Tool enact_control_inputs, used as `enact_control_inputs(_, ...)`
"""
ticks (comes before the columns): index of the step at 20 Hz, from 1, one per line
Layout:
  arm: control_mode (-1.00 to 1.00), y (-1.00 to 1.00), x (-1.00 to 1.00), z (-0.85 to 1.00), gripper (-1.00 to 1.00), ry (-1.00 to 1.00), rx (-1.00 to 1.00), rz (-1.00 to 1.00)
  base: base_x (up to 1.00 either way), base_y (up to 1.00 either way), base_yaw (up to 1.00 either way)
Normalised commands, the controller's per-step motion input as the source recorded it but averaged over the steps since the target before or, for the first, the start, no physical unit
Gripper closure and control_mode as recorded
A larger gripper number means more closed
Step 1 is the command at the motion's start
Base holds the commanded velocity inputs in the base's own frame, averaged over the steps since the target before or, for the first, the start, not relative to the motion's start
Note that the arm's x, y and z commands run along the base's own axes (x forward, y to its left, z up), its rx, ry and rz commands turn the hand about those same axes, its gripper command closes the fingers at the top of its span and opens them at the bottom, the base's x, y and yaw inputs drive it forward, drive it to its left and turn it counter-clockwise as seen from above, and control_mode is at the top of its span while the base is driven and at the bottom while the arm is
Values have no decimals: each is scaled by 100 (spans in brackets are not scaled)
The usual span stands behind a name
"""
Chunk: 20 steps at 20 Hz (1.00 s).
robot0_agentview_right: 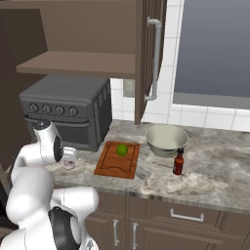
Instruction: Open the cabinet. Place the bowl and condiment on the counter. Then place the lime and garlic on the cutting board.
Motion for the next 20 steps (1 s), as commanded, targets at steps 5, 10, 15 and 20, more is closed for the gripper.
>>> enact_control_inputs(5, -100, 1, 22, -23, -100, 0, 0, 0, 0, 0, 0)
enact_control_inputs(10, -100, 4, 22, -16, -100, 0, 0, 0, 0, 0, 0)
enact_control_inputs(15, -100, 7, 16, -13, -100, 0, 0, 0, 0, 0, 0)
enact_control_inputs(20, -100, 0, 13, -19, -100, 0, 0, 0, 0, 0, 0)
